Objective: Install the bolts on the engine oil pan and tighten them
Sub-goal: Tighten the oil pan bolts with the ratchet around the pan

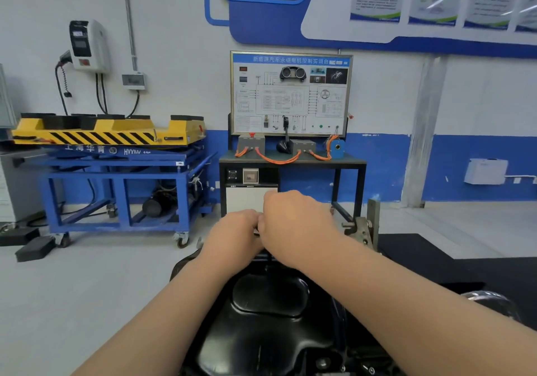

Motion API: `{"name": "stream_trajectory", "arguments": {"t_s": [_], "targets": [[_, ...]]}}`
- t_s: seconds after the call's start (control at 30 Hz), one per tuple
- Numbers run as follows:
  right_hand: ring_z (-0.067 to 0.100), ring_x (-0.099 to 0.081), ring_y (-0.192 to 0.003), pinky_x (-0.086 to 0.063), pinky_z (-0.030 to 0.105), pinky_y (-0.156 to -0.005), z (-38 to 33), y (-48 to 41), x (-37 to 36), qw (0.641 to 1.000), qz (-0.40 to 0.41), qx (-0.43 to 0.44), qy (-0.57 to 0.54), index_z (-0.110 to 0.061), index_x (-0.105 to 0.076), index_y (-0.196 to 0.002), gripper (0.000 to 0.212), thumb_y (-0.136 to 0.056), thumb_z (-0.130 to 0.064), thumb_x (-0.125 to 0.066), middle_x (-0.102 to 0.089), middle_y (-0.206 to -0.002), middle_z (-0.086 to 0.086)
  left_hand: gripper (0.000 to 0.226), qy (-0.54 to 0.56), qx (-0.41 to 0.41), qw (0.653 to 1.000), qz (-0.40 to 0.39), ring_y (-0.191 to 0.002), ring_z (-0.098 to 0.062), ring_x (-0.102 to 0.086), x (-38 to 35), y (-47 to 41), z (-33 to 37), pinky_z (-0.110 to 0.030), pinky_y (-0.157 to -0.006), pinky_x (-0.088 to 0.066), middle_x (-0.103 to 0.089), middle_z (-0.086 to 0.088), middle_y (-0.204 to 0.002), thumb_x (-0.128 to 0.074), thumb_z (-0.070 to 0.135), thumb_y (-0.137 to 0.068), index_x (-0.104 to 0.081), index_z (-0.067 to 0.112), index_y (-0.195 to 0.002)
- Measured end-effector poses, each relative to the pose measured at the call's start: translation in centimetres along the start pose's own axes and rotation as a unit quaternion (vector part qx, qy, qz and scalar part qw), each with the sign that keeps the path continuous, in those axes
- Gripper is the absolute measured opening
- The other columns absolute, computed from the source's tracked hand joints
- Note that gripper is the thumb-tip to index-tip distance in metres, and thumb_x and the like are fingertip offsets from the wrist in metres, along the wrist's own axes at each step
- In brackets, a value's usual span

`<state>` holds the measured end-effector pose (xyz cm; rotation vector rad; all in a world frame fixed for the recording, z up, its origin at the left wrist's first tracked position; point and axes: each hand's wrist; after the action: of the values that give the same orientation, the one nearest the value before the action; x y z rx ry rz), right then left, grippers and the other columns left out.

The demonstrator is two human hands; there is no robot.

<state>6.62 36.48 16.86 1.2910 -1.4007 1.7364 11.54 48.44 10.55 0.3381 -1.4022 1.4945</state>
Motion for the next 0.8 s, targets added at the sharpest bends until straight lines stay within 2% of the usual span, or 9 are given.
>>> {"name": "stream_trajectory", "arguments": {"t_s": [0.1, 0.17, 0.3, 0.4, 0.47, 0.57, 0.63, 0.7, 0.8], "targets": [[0.022, -0.05, -0.076, -0.04, 0.031, -0.059, -0.4, 0.3, 0.3, 0.993, -0.06, -0.033, -0.101, -0.011, -0.042, -0.108, 0.021, -0.092, -0.025, -0.048, -0.054, -0.088, 0.003, 0.017, -0.053, 0.006, 0.998, -0.037, -0.068, -0.018, -0.051, -0.1, 0.0, -0.1, -0.024, -0.05, -0.032, -0.051, 0.011, -0.067, -0.05, 0.01, -0.084, -0.052, 0.022, -0.072], [0.021, -0.053, -0.078, -0.039, 0.029, -0.057, -0.1, 0.6, 1.0, 0.986, -0.089, -0.04, -0.133, -0.006, -0.044, -0.113, 0.032, -0.093, -0.031, -0.049, -0.057, -0.093, 0.005, 0.012, -0.053, -0.01, 0.998, -0.041, -0.077, -0.023, -0.056, 0.2, 0.2, 0.1, -0.027, -0.059, -0.036, -0.061, 0.001, -0.08, -0.049, 0.015, -0.086, -0.061, 0.012, -0.086], [0.018, -0.049, -0.064, -0.029, 0.027, -0.047, 0.7, 1.5, 2.8, 0.997, -0.058, -0.048, -0.007, -0.02, -0.042, -0.068, 0.037, -0.084, -0.049, -0.058, -0.05, -0.071, -0.002, 0.017, -0.008, -0.035, 0.999, -0.033, -0.068, -0.023, -0.053, 0.6, 0.7, 1.0, -0.034, -0.059, -0.043, -0.051, 0.006, -0.067, -0.05, 0.022, -0.086, -0.056, 0.013, -0.074], [0.017, -0.039, -0.056, -0.029, 0.028, -0.047, 0.3, 1.5, 3.5, 0.993, -0.053, 0.008, 0.103, -0.016, -0.04, -0.069, 0.033, -0.086, -0.032, -0.064, -0.041, -0.068, -0.001, 0.018, -0.014, -0.07, 0.997, -0.034, -0.069, -0.02, -0.051, 0.4, 0.7, 1.0, -0.03, -0.057, -0.033, -0.052, 0.008, -0.068, -0.054, 0.022, -0.09, -0.056, 0.019, -0.073], [0.021, -0.037, -0.057, -0.033, 0.032, -0.051, 0.1, 1.3, 4.0, 0.979, -0.05, 0.082, 0.178, -0.016, -0.046, -0.082, 0.017, -0.087, -0.012, -0.061, -0.033, -0.067, 0.001, 0.019, -0.022, -0.09, 0.995, -0.026, -0.074, -0.017, -0.054, 0.2, 0.5, 0.7, -0.03, -0.061, -0.035, -0.063, -0.001, -0.082, -0.053, 0.027, -0.094, -0.066, 0.014, -0.09], [0.022, -0.042, -0.06, -0.034, 0.032, -0.052, 1.0, 1.1, 4.3, 0.979, -0.007, 0.107, 0.173, -0.013, -0.052, -0.088, 0.008, -0.089, -0.018, -0.058, -0.032, -0.066, 0.0, 0.024, -0.008, -0.081, 0.996, -0.032, -0.083, -0.02, -0.06, -0.1, 0.2, 0.3, -0.035, -0.07, -0.047, -0.066, 0.0, -0.091, -0.05, 0.031, -0.096, -0.068, 0.016, -0.1], [0.018, -0.045, -0.059, -0.035, 0.029, -0.051, 1.5, 1.1, 3.7, 0.991, -0.011, 0.053, 0.121, -0.013, -0.048, -0.072, 0.032, -0.089, -0.039, -0.056, -0.041, -0.065, -0.001, 0.023, -0.01, -0.063, 0.997, -0.032, -0.077, -0.016, -0.06, -0.4, 0.2, 0.4, -0.031, -0.064, -0.044, -0.065, 0.005, -0.084, -0.051, 0.035, -0.094, -0.069, 0.021, -0.094], [0.016, -0.043, -0.057, -0.03, 0.028, -0.048, 1.3, 1.1, 2.5, 0.996, -0.026, -0.004, 0.089, -0.016, -0.042, -0.065, 0.041, -0.089, -0.05, -0.049, -0.045, -0.066, -0.001, 0.019, -0.01, -0.031, 0.999, -0.017, -0.06, -0.01, -0.052, -0.5, 0.1, 0.6, -0.027, -0.052, -0.036, -0.057, 0.01, -0.067, -0.055, 0.038, -0.089, -0.061, 0.029, -0.073], [0.018, -0.036, -0.055, -0.024, 0.029, -0.045, 0.6, 0.6, 1.6, 0.99, 0.002, -0.006, 0.14, -0.016, -0.039, -0.066, 0.037, -0.093, -0.041, -0.045, -0.038, -0.065, 0.0, 0.032, -0.04, 0.014, 0.999, 0.007, -0.05, -0.005, -0.038, -0.6, 0.1, 0.5, -0.023, -0.046, -0.026, -0.042, 0.012, -0.055, -0.053, 0.035, -0.087, -0.04, 0.031, -0.058]]}}
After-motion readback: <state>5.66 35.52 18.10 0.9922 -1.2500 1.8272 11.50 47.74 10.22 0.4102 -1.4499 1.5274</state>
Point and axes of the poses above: each hand's wrist, its own y-axis away from the middle knuckle, its own x-axis out of the back of the hand, z = x × y
